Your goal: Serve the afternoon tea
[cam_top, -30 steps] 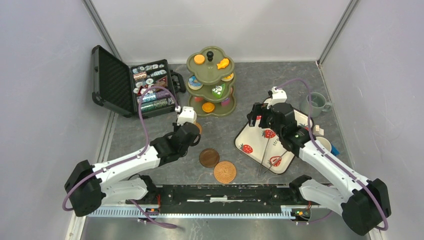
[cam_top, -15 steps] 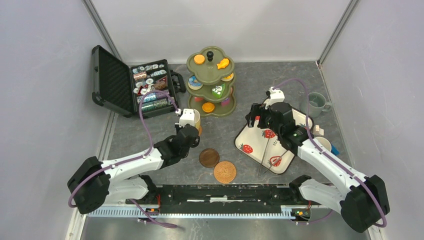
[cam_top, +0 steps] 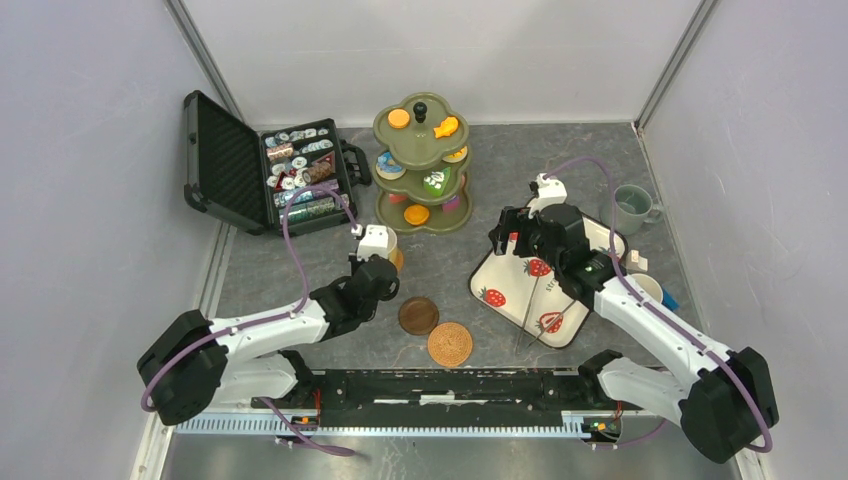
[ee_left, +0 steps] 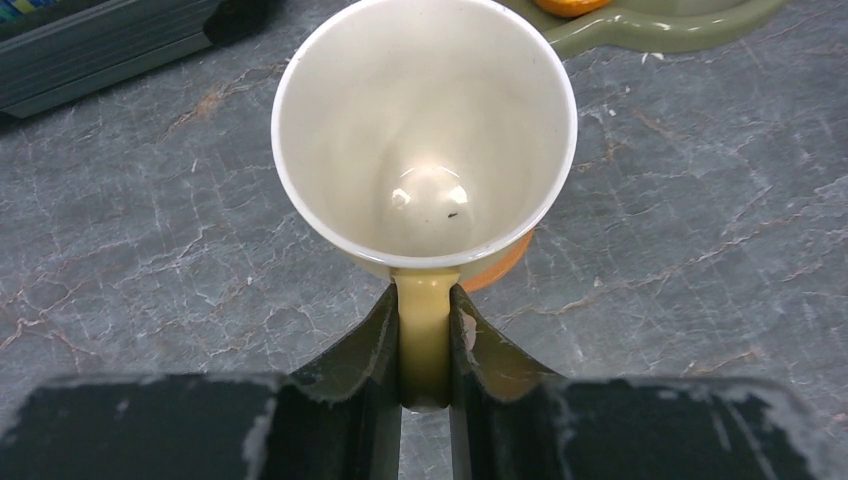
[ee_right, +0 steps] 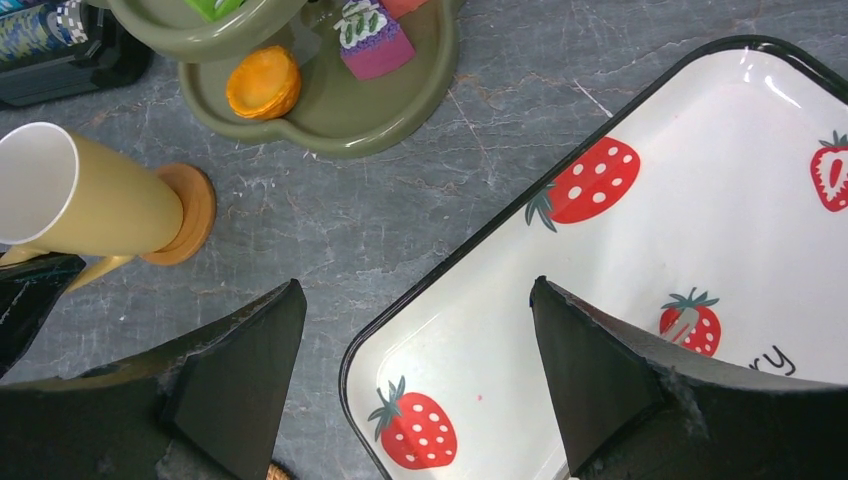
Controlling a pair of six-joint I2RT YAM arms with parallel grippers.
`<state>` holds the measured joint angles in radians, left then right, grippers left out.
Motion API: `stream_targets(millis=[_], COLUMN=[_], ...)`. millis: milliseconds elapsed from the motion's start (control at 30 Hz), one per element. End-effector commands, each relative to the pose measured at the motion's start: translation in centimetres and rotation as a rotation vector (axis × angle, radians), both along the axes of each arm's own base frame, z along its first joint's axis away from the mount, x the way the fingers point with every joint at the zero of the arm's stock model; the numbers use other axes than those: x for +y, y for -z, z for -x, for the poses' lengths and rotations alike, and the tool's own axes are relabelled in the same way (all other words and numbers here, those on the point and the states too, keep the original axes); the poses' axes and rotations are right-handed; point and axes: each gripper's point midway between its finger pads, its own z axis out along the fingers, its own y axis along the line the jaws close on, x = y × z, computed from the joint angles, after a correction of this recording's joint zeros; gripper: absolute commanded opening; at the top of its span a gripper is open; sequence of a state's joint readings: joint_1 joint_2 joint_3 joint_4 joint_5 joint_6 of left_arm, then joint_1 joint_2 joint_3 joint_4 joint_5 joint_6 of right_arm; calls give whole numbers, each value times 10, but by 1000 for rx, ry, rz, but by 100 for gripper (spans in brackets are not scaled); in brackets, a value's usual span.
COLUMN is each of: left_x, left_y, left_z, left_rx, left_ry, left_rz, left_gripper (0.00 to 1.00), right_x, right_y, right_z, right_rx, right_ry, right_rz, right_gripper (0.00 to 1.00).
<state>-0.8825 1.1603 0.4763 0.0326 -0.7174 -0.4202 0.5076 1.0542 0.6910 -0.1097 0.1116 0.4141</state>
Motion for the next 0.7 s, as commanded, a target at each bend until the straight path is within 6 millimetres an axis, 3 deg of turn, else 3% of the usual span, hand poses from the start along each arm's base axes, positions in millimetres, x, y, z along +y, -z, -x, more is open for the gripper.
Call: stream_targets(millis=[0, 467, 667], left_x=[1, -6, -6], left_y=[-28, -30, -21], left_z=[-16, -21, -20], left_rx=[-122, -141, -120], left_ry=[-90, -74, -87], left_rz=[97, 118, 111], left_gripper=[2, 2, 2], right_x=[8, 12, 12], right_y=[-15, -3, 1], right_z=[-9, -4, -3], right_rx=[-43, -13, -4], right_ry=[-17, -37, -37], right_rz=[-34, -44, -43], right_gripper=[90, 90, 90])
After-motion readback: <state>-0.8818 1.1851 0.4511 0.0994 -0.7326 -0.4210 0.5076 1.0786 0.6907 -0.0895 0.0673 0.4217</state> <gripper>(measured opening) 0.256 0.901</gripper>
